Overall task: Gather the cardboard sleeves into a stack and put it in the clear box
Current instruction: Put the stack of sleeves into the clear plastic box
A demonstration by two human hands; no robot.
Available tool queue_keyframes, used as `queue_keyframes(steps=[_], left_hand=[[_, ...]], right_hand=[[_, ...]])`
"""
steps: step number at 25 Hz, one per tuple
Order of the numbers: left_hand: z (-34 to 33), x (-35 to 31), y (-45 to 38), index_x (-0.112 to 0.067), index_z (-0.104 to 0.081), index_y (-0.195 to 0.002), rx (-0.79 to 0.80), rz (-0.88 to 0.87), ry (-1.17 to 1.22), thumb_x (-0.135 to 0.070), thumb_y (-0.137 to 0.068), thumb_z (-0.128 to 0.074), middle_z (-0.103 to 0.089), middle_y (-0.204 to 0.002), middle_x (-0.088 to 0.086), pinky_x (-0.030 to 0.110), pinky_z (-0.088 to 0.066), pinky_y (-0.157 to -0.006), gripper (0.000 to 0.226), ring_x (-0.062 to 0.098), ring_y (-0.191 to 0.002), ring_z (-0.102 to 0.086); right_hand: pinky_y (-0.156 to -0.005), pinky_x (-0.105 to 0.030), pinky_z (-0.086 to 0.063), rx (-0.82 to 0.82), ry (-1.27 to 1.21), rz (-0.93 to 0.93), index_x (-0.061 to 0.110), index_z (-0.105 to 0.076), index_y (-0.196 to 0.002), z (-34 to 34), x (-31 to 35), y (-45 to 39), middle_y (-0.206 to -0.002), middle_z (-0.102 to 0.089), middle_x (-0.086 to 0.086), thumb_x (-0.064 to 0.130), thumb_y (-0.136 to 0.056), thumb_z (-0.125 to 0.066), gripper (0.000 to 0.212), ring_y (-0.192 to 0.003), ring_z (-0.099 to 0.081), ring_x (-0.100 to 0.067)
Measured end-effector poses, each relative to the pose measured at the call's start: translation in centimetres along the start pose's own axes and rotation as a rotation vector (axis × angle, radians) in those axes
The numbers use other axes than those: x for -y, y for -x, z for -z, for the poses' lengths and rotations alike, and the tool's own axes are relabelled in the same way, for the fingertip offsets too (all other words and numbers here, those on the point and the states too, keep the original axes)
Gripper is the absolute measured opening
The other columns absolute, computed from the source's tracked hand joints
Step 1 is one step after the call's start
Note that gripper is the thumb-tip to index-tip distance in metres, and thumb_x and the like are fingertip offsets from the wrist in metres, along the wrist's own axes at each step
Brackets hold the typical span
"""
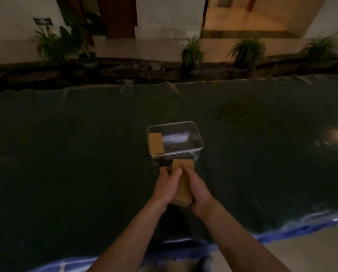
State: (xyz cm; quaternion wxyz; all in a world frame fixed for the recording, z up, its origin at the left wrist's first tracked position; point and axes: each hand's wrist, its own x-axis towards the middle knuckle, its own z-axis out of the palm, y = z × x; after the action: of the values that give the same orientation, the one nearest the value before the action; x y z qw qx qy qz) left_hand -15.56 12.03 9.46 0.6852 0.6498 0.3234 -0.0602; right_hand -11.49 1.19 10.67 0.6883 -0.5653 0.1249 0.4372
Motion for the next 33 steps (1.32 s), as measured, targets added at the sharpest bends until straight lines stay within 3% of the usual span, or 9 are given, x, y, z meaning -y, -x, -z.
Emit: queue_keyframes(steps=[5, 7, 11, 14, 17, 20, 25, 29, 33], left_hand=[[-2.7, -2.1, -0.9, -0.036, -0.027, -0.133, -0.012, -0.134, -0.067, -0.052, -0.094, -0.041, -0.047, -0.112, -0.009, 0.038, -0.041, -0.084, 0.044, 0.008, -0.095, -0.051], [-3.8, -3.0, -1.6, -0.041, -0.025, -0.133, -0.006, -0.149, -0.043, -0.050, -0.095, -0.039, -0.046, -0.110, -0.012, 0.036, -0.041, -0.080, 0.041, 0.007, -0.095, -0.050], [-6.7, -4.8, -3.6, -0.042, -0.033, -0.118, -0.039, -0.082, 0.060, -0.050, -0.095, -0.042, -0.040, -0.102, -0.016, 0.029, -0.036, -0.066, 0.025, 0.006, -0.091, -0.046], [-9.5, -6.8, -5.7, -0.046, -0.039, -0.097, -0.119, -0.044, 0.135, -0.048, -0.094, -0.046, -0.039, -0.100, -0.014, 0.030, -0.036, -0.066, 0.008, 0.009, -0.090, -0.045], [-11.5, -8.8, -8.2, -0.042, -0.041, -0.107, -0.143, -0.014, 0.162, -0.050, -0.092, -0.049, -0.046, -0.113, -0.002, 0.037, -0.043, -0.077, 0.019, 0.017, -0.098, -0.048], [-12.0, -10.3, -10.3, -0.042, -0.043, -0.114, -0.106, 0.027, 0.140, -0.053, -0.090, -0.051, -0.049, -0.123, 0.002, 0.050, -0.042, -0.100, 0.028, 0.024, -0.110, -0.050], [-11.1, -11.6, -13.1, -0.040, -0.055, -0.107, -0.147, 0.053, 0.171, -0.047, -0.093, -0.053, -0.059, -0.116, 0.000, 0.040, -0.050, -0.085, 0.016, 0.021, -0.106, -0.056], [-9.8, -12.1, -16.2, -0.038, -0.051, -0.122, -0.199, 0.046, 0.129, -0.049, -0.091, -0.055, -0.055, -0.117, -0.004, 0.034, -0.046, -0.076, 0.034, 0.018, -0.103, -0.054], [-7.3, -12.7, -20.1, -0.038, -0.049, -0.115, -0.265, 0.153, 0.129, -0.052, -0.090, -0.054, -0.054, -0.115, 0.000, 0.049, -0.043, -0.096, 0.030, 0.024, -0.105, -0.053]], right_hand=[[-0.094, -0.054, -0.051, -0.037, -0.041, 0.077, 0.034, -0.047, -0.134, 0.9, 2.0, -0.4, -0.129, -0.058, -0.014, 0.052, -0.088, -0.060, 0.051, -0.114, -0.059, -0.035], [-0.093, -0.053, -0.051, -0.021, -0.023, 0.080, 0.036, -0.047, -0.135, 2.0, 3.3, -1.1, -0.129, -0.058, -0.013, 0.054, -0.086, -0.061, 0.053, -0.114, -0.059, -0.034], [-0.095, -0.054, -0.050, -0.004, 0.036, 0.076, 0.037, -0.044, -0.136, 4.7, 6.1, -2.9, -0.128, -0.057, -0.011, 0.056, -0.084, -0.062, 0.059, -0.113, -0.058, -0.033], [-0.082, -0.046, -0.053, -0.016, 0.095, 0.091, 0.034, -0.044, -0.133, 6.6, 9.5, -4.8, -0.122, -0.058, -0.010, 0.055, -0.085, -0.062, 0.056, -0.108, -0.059, -0.031], [-0.076, -0.041, -0.051, -0.041, 0.217, 0.136, 0.031, -0.046, -0.130, 8.2, 12.9, -7.1, -0.115, -0.059, -0.006, 0.053, -0.087, -0.061, 0.050, -0.102, -0.060, -0.026], [-0.090, -0.045, -0.051, -0.036, 0.309, 0.176, 0.029, -0.047, -0.128, 9.3, 15.7, -9.4, -0.115, -0.058, -0.004, 0.050, -0.090, -0.060, 0.046, -0.103, -0.059, -0.023], [-0.093, -0.046, -0.051, -0.022, 0.459, 0.192, 0.023, -0.047, -0.130, 9.0, 18.2, -13.1, -0.116, -0.058, -0.004, 0.049, -0.091, -0.057, 0.048, -0.103, -0.059, -0.022], [-0.087, -0.042, -0.050, -0.008, 0.464, 0.140, 0.027, -0.043, -0.132, 7.8, 19.1, -16.0, -0.114, -0.056, -0.002, 0.057, -0.091, -0.052, 0.051, -0.101, -0.058, -0.022], [-0.086, -0.041, -0.051, -0.167, 0.483, 0.240, 0.027, -0.057, -0.117, 7.7, 20.1, -19.4, -0.111, -0.060, -0.001, 0.065, -0.093, -0.041, 0.048, -0.100, -0.060, -0.018]])
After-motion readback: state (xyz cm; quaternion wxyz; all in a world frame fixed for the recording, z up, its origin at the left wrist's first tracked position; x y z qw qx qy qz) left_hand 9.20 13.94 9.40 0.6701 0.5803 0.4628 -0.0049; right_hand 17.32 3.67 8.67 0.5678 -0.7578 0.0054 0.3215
